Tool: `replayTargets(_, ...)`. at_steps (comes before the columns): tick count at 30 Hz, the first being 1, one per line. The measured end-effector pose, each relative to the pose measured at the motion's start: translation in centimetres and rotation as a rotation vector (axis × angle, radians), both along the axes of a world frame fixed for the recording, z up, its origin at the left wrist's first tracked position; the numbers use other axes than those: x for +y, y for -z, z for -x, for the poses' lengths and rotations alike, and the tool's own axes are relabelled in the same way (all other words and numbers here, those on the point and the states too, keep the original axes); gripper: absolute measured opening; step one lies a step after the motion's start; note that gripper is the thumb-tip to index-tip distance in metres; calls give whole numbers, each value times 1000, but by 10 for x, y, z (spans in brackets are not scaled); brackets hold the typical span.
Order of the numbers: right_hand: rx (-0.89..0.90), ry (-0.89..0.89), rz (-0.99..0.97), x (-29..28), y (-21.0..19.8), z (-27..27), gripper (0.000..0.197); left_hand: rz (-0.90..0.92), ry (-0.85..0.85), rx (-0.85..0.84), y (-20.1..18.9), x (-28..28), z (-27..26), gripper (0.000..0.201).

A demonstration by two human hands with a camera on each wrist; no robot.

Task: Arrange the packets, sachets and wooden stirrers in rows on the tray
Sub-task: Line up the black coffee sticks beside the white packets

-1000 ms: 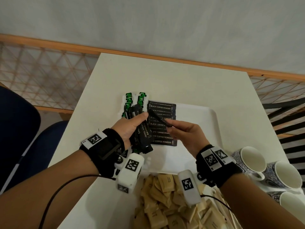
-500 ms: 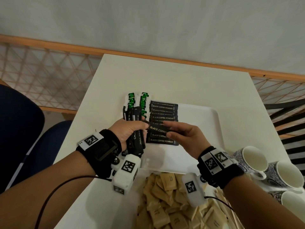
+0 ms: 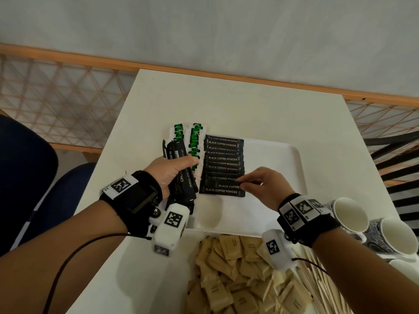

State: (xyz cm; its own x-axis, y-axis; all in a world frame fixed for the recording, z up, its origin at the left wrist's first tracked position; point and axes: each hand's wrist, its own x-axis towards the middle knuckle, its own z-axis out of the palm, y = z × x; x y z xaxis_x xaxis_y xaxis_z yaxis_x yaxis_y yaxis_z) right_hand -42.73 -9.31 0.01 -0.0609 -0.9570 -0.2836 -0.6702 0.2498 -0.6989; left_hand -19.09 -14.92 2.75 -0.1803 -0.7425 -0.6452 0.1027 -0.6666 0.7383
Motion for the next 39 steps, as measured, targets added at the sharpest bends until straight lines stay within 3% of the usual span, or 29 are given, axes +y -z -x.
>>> replayTargets(4,55,-47,-128,-2,8,-8,13,-12,-4,-16,-1,-3,1,14)
replayTargets(13,247,-174,-54,-8,17,-18,4,-11,14,-4,6,-4,4,14)
replayTargets(25,249,-159,-6,-11,20,-16,11,-9,40,8,10,-4,11,12)
replayTargets(29,137,-130,118,-9,8,-22,4,-14,86,56,7,0,13,11)
replayTargets(34,-214,-158,29,-5,-20,-46,24,-11,156,75,2,6,19,47)
replayTargets(37,-407,-97,-33,-5,-20,-53,8,-18,163,79,1,7,21,57)
replayTargets(39,-431,-7,-23,-7,-16,-50,7,-25,147,64,2,6,20,60)
